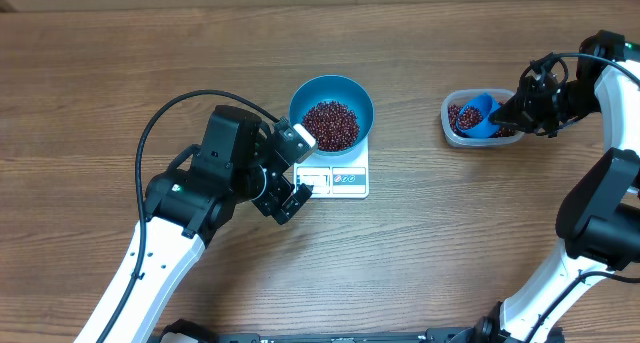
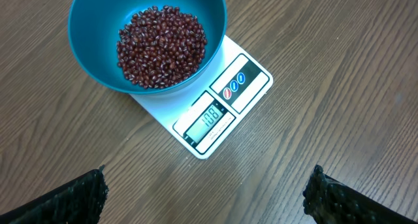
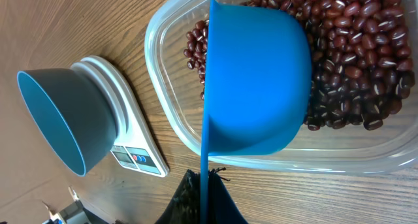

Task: Scoop item into bowl and weigh 150g on scale
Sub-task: 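Drag the scoop through the red beans to fill it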

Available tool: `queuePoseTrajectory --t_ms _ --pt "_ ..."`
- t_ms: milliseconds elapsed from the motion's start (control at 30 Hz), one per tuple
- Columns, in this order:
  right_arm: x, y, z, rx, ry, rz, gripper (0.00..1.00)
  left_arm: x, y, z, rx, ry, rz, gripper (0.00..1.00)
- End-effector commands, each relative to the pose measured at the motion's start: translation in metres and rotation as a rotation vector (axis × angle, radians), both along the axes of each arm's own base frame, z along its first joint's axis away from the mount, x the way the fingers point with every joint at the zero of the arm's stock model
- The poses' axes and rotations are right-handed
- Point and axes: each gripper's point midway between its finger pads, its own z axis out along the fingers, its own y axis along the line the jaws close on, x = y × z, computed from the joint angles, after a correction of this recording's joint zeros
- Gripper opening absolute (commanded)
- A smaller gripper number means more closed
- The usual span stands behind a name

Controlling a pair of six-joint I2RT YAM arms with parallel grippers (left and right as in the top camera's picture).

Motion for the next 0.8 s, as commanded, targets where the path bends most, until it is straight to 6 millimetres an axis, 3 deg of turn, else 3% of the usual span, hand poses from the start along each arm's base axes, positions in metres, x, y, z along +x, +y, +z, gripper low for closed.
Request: queuePoseTrajectory --t_ms 0,200,767 --pt "0.001 0.002 0.001 0.027 -0.015 0.009 0.04 0.002 0.001 0.003 -0.007 -0.004 0.01 1.0" --pt "0.002 0.002 0.005 0.026 -0.02 0.009 0.04 0.002 0.001 0.003 -0.007 -0.004 0.01 0.99" --pt "0.007 0.003 0.042 0.031 -0.074 0.037 0.04 0.002 0.001 0.003 -0.007 -0.004 0.01 1.0"
